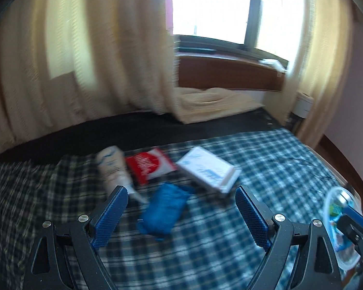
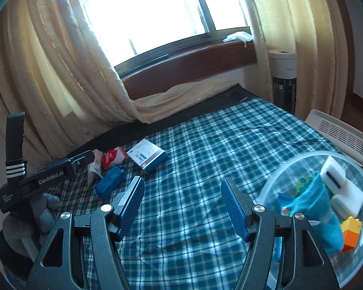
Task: Organize objects
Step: 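Move both grippers back toward the cotton-swab bag and medicine box, then grasp the white cotton-swab bag with the left gripper while the right grasps the medicine box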
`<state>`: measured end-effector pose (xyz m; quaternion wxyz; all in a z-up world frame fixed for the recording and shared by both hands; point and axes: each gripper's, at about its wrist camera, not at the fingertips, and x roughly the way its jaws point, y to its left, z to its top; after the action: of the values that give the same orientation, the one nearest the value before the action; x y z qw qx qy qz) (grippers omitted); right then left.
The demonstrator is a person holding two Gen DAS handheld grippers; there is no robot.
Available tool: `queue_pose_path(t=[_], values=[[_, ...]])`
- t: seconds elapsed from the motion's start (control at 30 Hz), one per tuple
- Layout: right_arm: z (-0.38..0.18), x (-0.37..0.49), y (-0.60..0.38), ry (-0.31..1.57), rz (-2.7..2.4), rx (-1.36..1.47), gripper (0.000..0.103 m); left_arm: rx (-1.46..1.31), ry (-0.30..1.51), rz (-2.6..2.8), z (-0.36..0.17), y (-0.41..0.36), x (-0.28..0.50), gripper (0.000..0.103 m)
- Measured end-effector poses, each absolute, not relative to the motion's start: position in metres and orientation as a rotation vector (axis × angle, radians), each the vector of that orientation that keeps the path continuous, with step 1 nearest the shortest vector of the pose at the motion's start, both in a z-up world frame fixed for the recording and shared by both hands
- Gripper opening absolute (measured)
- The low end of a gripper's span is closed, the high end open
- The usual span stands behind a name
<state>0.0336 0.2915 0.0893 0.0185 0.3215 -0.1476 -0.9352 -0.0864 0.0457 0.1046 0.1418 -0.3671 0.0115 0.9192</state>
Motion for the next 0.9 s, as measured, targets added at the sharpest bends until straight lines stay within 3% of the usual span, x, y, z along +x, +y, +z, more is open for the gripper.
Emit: queue_pose_path(t=[0.6, 0.9], values=[[0.060, -0.025, 0.258, -0.399, -2.816, 1.146, 0.067, -1.326, -0.261, 2.772, 0.057, -0.029, -0.178, 0.092], [0.044, -0.069, 0.248, -0.388, -2.800, 1.201, 0.067, -1.417, -0.283, 2.714, 0.030, -0.032, -0.195, 0.065]])
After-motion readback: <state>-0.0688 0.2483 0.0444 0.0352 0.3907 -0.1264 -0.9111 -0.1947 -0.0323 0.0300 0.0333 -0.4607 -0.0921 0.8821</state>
